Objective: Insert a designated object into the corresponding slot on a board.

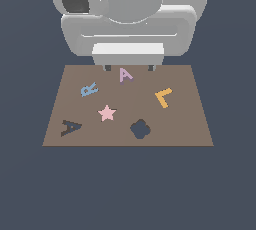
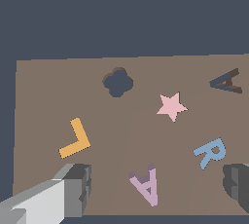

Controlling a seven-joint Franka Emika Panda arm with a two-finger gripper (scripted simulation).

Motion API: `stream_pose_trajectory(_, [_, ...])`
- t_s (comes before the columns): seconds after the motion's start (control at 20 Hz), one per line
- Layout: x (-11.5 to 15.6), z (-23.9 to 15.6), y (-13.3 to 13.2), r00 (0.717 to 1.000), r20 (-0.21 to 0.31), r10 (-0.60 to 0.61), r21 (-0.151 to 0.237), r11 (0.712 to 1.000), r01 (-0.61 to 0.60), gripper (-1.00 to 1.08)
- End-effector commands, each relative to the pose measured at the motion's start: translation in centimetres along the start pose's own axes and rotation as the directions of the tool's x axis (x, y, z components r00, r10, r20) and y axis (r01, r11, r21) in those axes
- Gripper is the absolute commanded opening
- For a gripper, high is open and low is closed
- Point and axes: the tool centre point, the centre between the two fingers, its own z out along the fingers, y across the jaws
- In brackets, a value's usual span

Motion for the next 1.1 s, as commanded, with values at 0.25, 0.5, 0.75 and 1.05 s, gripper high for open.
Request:
stream_pose_trajectory(0.25, [-0.4, 0.5, 0.0, 1.000, 0.002, -0.015, 0.000, 1.000, 0.015, 1.00])
stream_pose_trajectory(0.5, [-1.8, 2.2, 0.0, 0.998, 0.009, -0.062, -0.001, 0.998, 0.062, 1.00])
stream_pose_trajectory(0.75, [-4.1, 5.0, 0.1, 0.989, 0.020, -0.144, -0.001, 0.990, 0.144, 1.00])
stream_pose_trajectory(1.05, [-7.5, 9.2, 0.8, 0.964, 0.038, -0.264, 0.000, 0.964, 0.264, 1.00])
